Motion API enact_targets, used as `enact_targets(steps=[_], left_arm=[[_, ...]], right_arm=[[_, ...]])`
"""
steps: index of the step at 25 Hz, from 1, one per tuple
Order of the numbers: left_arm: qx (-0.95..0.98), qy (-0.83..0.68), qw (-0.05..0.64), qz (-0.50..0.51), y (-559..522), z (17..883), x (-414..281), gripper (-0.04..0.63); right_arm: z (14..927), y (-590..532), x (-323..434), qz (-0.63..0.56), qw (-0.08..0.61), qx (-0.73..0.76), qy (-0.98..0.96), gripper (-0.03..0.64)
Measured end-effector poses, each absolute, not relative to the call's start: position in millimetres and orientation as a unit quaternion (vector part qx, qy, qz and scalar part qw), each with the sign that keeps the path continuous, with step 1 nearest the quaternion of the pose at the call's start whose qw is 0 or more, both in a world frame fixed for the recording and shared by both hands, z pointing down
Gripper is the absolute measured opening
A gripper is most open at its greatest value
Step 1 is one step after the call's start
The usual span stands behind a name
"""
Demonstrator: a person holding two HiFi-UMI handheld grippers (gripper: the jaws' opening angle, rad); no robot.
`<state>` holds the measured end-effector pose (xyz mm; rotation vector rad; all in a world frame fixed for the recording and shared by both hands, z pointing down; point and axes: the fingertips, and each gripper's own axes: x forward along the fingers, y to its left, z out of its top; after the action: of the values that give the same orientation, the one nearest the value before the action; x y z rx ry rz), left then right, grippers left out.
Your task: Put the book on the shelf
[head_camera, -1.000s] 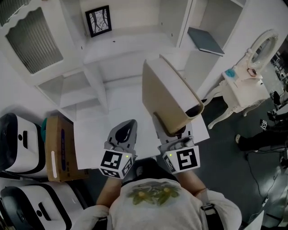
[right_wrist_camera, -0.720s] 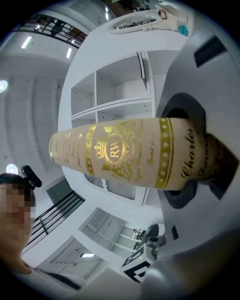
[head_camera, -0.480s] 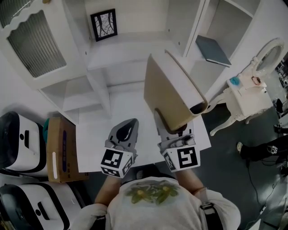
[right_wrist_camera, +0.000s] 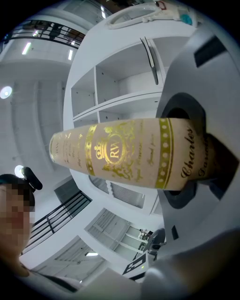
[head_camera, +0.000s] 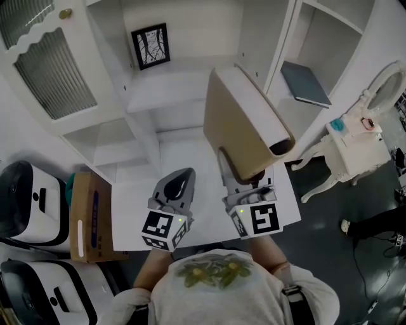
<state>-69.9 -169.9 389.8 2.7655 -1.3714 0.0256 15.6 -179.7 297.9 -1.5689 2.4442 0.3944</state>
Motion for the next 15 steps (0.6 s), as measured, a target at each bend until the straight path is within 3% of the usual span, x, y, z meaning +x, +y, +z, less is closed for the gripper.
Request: enact_targets(steps=[15], left_arm=[[0.889, -0.458, 0.022, 0.012, -195.5, 389.7, -69.7, 0.028]], right_arm=[[268.3, -209.6, 18.7, 0.162, 0.13, -0.522, 0.827, 0.238]])
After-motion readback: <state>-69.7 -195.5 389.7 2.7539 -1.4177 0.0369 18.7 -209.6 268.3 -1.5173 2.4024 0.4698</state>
